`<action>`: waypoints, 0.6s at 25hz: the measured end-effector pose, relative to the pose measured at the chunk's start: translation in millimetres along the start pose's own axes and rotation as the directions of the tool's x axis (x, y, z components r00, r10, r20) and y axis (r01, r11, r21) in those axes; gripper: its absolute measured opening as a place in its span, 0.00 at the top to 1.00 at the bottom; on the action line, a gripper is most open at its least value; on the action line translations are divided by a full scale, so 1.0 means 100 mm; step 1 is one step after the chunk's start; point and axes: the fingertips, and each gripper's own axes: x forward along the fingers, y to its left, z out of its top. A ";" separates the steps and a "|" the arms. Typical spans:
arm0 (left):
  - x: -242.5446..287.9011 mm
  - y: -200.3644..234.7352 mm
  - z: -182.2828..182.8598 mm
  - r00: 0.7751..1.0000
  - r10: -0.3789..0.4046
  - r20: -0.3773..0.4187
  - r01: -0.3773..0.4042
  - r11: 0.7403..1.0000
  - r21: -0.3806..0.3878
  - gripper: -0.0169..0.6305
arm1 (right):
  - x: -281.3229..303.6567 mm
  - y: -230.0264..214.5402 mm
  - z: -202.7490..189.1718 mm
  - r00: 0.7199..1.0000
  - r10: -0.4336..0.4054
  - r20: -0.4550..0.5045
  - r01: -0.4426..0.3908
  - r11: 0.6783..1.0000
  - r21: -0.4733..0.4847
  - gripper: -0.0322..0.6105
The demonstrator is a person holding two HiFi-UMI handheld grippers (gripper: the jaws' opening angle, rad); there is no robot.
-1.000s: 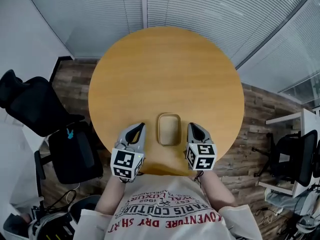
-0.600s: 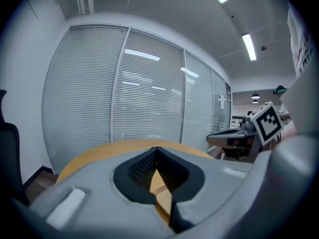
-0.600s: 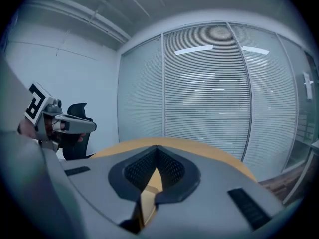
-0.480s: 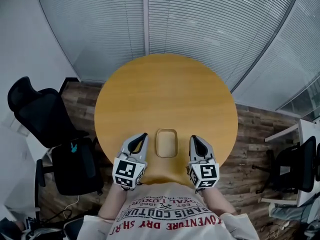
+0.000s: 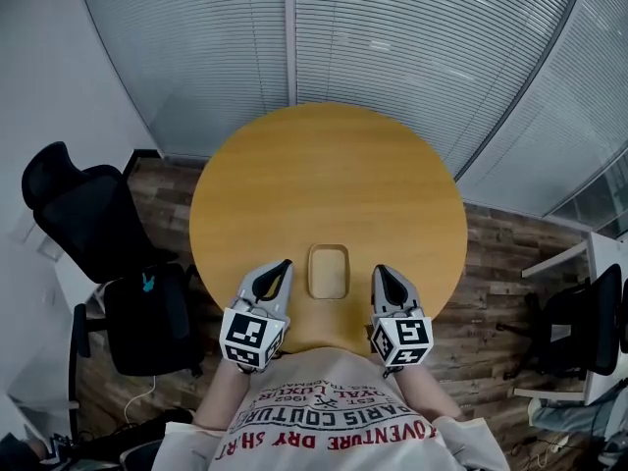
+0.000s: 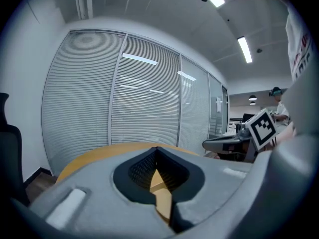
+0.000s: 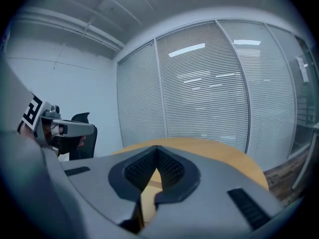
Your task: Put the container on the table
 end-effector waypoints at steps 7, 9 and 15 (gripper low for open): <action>-0.13 0.03 -0.03 1.000 0.012 0.004 -0.012 1.000 -0.011 0.98 | -0.06 0.15 0.03 1.000 0.015 0.013 -0.015 0.999 -0.029 0.94; -0.16 0.04 -0.04 1.000 0.009 0.005 -0.009 1.000 -0.013 0.98 | -0.05 0.18 0.03 1.000 0.010 0.011 -0.010 1.000 -0.023 0.94; -0.19 0.03 -0.06 1.000 0.000 -0.002 0.000 1.000 -0.014 0.98 | -0.06 0.17 -0.01 1.000 -0.008 -0.007 0.008 1.000 0.003 0.94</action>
